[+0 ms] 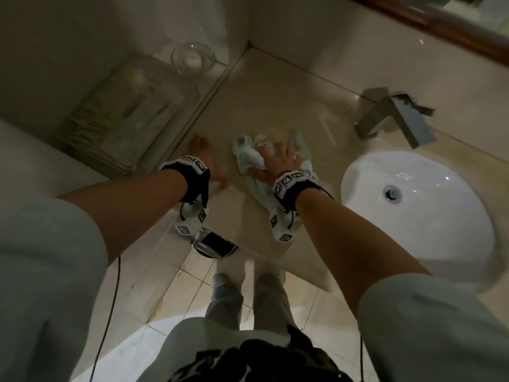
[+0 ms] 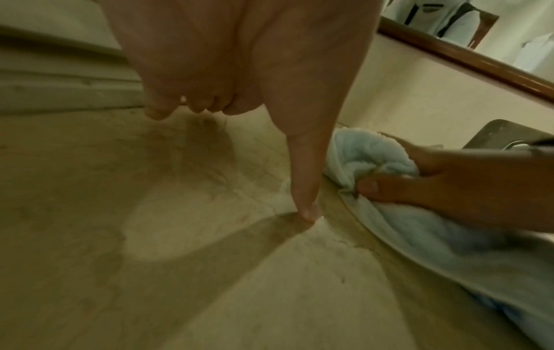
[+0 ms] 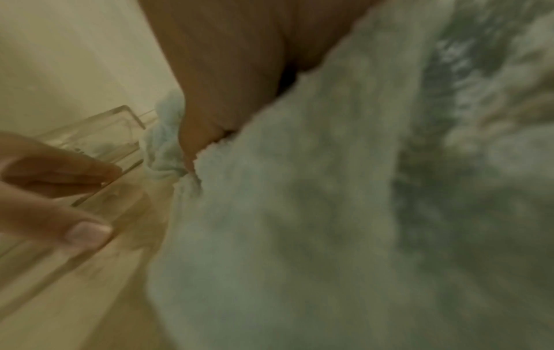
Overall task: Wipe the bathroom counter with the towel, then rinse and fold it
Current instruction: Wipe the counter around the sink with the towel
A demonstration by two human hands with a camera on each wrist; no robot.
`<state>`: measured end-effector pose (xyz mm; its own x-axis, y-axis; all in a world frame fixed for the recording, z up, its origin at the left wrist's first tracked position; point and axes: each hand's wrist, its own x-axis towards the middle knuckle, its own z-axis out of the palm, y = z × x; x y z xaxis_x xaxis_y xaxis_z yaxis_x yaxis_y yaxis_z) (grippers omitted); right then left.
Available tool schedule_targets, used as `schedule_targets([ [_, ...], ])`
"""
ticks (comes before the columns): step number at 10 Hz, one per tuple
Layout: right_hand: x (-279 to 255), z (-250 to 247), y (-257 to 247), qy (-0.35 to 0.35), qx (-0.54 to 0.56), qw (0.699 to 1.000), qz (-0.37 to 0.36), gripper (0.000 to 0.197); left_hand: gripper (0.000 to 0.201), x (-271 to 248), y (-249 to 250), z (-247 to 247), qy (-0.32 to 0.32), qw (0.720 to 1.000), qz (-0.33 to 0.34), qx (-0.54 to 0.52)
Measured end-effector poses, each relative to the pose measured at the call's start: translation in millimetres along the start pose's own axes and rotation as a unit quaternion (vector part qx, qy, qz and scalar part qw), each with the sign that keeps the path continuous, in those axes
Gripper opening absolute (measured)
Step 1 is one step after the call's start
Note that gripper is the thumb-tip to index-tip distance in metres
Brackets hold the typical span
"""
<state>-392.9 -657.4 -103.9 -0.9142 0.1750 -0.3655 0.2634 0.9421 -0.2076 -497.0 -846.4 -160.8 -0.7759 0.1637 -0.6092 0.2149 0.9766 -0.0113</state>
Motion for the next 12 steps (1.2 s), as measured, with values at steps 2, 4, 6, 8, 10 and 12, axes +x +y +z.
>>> schedule_targets([
  [2,-14.2,6.9,14.5,0.002,0.054,0.998,0.043,0.069,0.119,97.8,-0.1,38.7,-0.123,0.992,-0.010,0.036],
  [4,5.5,-14.6,28.9,0.023,0.092,0.990,0.107,0.068,0.116,93.5,0.0,35.9,-0.141,0.988,0.013,0.060],
  [6,55.2,-51.2,63.8,0.046,0.122,0.980,0.153,0.077,0.123,97.1,1.8,40.2,-0.124,0.985,-0.024,0.117],
  [8,104.7,-70.1,91.6,0.071,0.100,0.978,0.167,0.082,0.129,182.6,-27.2,124.4,-0.161,0.983,0.021,0.081],
  [10,136.4,-83.2,109.1,0.060,0.099,0.981,0.158,0.082,0.107,-33.0,48.2,-46.7,-0.039,0.998,-0.048,0.016],
  [12,144.4,-89.7,111.5,0.039,0.124,0.979,0.157,0.087,0.118,1.7,33.8,-16.4,-0.046,0.997,-0.033,0.047],
])
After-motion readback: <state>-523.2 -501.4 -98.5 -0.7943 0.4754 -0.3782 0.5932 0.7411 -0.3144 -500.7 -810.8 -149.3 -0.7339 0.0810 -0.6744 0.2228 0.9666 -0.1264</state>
